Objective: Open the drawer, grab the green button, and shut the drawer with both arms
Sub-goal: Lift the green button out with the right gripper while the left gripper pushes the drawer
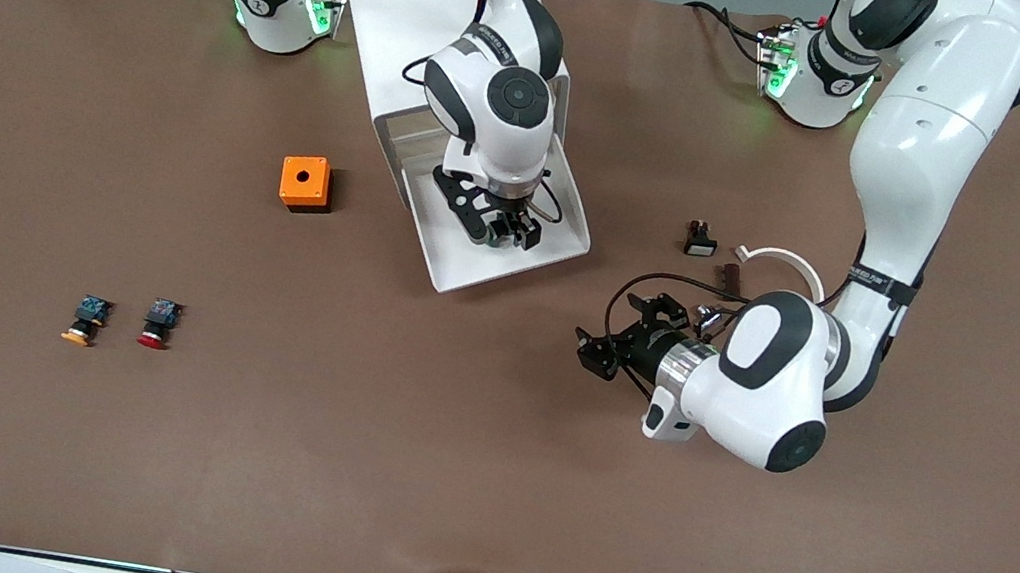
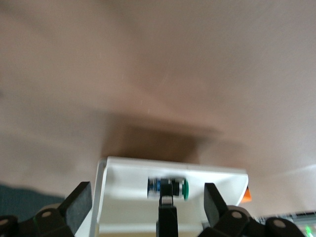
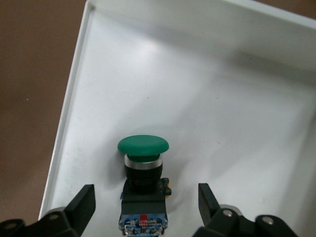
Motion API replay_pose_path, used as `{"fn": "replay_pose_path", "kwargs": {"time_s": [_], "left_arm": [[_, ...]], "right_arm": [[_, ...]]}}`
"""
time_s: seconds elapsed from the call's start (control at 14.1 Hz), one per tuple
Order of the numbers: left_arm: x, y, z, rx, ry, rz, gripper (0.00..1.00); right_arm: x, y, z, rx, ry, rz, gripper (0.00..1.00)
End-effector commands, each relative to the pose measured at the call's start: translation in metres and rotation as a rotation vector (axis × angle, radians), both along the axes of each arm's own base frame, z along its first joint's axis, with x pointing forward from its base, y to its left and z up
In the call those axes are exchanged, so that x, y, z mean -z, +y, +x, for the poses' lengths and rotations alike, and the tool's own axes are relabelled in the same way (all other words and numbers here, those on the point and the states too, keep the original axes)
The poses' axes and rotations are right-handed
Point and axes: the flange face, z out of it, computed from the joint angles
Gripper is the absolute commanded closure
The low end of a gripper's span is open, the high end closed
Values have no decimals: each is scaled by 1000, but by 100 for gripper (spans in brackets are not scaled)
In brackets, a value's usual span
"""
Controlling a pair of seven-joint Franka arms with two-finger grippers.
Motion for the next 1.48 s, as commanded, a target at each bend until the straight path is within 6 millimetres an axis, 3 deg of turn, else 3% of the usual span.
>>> {"fn": "replay_pose_path", "kwargs": {"time_s": [0.0, 0.21, 0.42, 0.49, 0.71, 0.92, 1.2, 1.41], "left_arm": [[-12, -11, 1, 61, -160, 80, 0], [-26, -27, 1, 120, -311, 168, 0], [-24, -43, -1, 157, -403, 217, 0], [-21, -43, 1, 149, -417, 223, 0], [-18, -54, -3, 168, -439, 235, 0], [-4, -60, -7, 167, -480, 266, 0], [14, -74, -21, 96, -439, 340, 0], [33, -84, -37, 72, -421, 412, 0]], "right_arm": [[9, 9, -5, 1, -24, -5, 15], [14, 11, -9, -6, -19, -11, 31], [13, 11, -8, -1, -16, -8, 86], [13, 10, -8, 3, -14, -6, 96], [-1, 7, 0, 0, -21, 6, 100], [-30, -3, 25, -35, -51, 41, 100], [-61, -58, 78, -142, -38, 37, 100], [-66, -109, 118, -248, -46, 37, 100]]}}
